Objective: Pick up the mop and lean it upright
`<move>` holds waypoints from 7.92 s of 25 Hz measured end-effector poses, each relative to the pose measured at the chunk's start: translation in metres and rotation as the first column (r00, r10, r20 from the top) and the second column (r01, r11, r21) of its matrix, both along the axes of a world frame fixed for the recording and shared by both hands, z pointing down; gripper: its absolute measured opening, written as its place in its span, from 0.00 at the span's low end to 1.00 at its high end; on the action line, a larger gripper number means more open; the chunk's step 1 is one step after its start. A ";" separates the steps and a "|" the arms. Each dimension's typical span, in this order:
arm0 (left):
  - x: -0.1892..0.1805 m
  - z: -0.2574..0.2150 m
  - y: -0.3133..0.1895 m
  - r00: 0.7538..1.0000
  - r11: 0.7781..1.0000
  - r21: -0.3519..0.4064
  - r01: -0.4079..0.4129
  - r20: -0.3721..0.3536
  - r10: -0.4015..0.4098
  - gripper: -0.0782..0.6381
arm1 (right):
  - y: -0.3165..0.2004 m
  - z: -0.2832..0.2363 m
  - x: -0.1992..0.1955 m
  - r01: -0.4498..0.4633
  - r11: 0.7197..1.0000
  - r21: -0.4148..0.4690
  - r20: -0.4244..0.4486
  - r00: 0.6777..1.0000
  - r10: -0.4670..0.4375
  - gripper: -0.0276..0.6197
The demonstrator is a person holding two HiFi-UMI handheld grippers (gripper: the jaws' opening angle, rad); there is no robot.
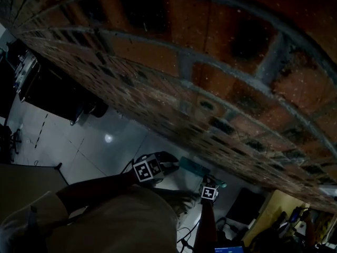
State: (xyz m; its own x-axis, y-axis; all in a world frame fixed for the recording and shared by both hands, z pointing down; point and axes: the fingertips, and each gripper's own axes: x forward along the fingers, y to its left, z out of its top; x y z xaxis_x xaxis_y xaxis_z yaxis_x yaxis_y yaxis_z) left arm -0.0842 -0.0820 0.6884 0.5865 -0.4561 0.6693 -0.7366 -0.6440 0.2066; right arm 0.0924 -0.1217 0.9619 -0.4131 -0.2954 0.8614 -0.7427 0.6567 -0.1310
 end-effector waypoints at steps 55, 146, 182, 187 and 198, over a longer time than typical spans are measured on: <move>-0.003 0.002 -0.002 1.000 1.000 -0.023 -0.005 -0.022 0.005 0.26 | -0.055 -0.005 -0.008 -0.129 0.992 -0.009 -0.045 0.991 0.129 0.26; 0.189 -0.143 0.039 0.950 0.943 0.301 -0.145 -0.225 0.218 0.24 | 0.146 -0.428 0.196 -0.521 0.595 0.612 0.378 0.853 0.359 0.25; 0.205 -0.074 0.151 0.979 0.984 0.127 -0.123 -0.149 0.142 0.27 | 0.229 -0.350 0.218 -0.652 0.643 0.402 0.488 0.747 0.452 0.24; 0.205 -0.083 0.150 0.971 0.974 0.158 -0.163 -0.147 0.187 0.27 | 0.223 -0.347 0.205 -0.651 0.654 0.385 0.482 0.746 0.459 0.21; 0.134 -0.082 0.122 0.970 0.978 0.126 -0.164 -0.158 0.183 0.26 | 0.189 -0.350 0.153 -0.673 0.632 0.384 0.471 0.732 0.493 0.20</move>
